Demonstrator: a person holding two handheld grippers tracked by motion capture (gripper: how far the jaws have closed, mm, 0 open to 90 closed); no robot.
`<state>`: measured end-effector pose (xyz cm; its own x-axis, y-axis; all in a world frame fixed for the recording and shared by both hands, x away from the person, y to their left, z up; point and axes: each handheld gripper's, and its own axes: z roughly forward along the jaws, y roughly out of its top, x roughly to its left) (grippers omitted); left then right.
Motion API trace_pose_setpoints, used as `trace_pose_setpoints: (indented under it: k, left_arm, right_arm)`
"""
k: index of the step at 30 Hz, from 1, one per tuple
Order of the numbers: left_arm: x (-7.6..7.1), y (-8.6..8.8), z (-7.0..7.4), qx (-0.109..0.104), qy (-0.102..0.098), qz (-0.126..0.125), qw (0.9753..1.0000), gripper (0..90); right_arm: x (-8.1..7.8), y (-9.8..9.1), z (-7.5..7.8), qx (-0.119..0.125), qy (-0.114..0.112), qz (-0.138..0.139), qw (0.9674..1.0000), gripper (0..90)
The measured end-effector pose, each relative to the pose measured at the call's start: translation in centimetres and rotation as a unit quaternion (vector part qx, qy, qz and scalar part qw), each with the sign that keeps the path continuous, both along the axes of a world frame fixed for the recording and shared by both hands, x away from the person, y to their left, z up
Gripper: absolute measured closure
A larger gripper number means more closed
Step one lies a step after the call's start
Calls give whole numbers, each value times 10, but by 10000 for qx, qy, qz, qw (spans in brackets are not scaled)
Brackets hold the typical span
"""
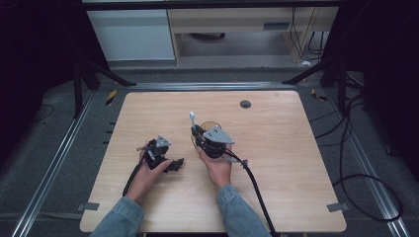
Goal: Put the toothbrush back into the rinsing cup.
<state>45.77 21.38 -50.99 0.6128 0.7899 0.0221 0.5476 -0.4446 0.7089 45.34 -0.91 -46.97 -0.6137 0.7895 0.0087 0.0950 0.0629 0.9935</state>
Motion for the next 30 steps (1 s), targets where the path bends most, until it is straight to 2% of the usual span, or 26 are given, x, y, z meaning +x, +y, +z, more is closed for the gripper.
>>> trace_pose_setpoints:
  k: [13,30]
  left_arm:
    - [0,0,0,0,-1,-1,10000,0]
    - [0,0,0,1,0,-1,10000,0]
  right_arm:
    - [-1,2,1,-222,41,79,9997,793]
    - [2,3,-2,-318,137,140,9993,787]
